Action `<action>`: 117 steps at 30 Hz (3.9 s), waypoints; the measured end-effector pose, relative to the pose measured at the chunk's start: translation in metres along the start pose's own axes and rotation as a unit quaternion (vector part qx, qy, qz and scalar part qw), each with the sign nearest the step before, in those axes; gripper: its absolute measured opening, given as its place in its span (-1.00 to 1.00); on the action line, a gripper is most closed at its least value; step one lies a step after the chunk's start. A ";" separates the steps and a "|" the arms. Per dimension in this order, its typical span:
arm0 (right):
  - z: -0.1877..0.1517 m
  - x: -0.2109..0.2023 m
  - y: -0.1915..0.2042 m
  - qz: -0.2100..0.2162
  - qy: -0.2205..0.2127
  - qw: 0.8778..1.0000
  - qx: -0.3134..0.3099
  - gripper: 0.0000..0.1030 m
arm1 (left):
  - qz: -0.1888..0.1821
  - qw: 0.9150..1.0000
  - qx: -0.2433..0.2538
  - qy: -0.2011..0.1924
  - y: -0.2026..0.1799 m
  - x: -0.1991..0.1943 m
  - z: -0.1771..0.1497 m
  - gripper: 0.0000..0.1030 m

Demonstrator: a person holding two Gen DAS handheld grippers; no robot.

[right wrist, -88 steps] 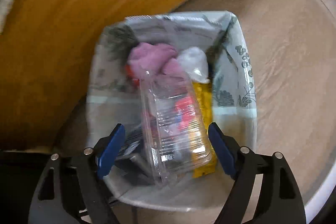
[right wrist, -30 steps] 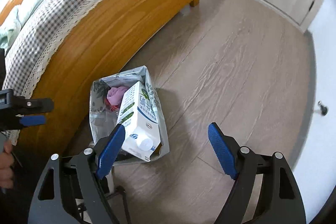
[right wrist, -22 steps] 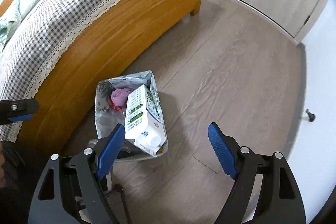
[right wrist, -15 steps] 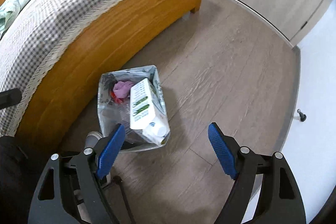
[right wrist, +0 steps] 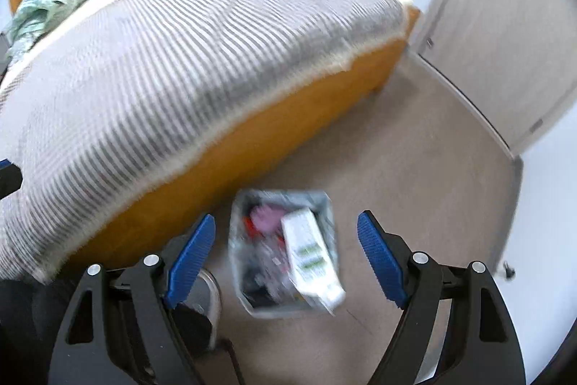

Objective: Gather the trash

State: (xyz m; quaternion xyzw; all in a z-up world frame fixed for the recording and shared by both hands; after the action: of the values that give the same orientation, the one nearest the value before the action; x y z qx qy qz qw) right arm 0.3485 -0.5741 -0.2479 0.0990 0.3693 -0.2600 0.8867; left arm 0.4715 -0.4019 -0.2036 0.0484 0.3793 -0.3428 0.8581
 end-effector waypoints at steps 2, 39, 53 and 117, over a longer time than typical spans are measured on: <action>0.020 0.004 0.033 0.022 -0.010 1.000 -0.019 0.51 | 0.024 0.999 -0.012 -0.025 0.033 -0.013 0.016 0.72; 0.261 -0.015 0.501 0.309 -0.322 0.885 -0.134 0.51 | 0.319 0.894 -0.057 -0.309 0.443 -0.174 0.158 0.85; 0.281 -0.053 0.497 0.299 -0.352 0.879 -0.121 0.71 | 0.327 0.862 -0.063 -0.383 0.433 -0.214 0.178 0.85; -0.080 -0.358 0.225 0.314 -0.274 0.905 -0.090 0.71 | 0.348 0.836 -0.004 -0.425 0.007 -0.537 -0.189 0.85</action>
State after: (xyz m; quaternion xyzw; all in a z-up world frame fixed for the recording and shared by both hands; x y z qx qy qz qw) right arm 0.2083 -0.2158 -0.0557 0.0545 0.0834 0.0494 0.9938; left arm 0.1024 -0.0358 0.0288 0.0229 -0.0629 -0.0068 0.9977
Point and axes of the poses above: each gripper's, at about its wrist camera, not at the fingertips, and x roughly the way its jaws point, y to its left, z to its top, the point moved 8 cm from there along x, roughly the way its jaws point, and after that the axes turned 15 degrees about -y, right-handed, at the moved point
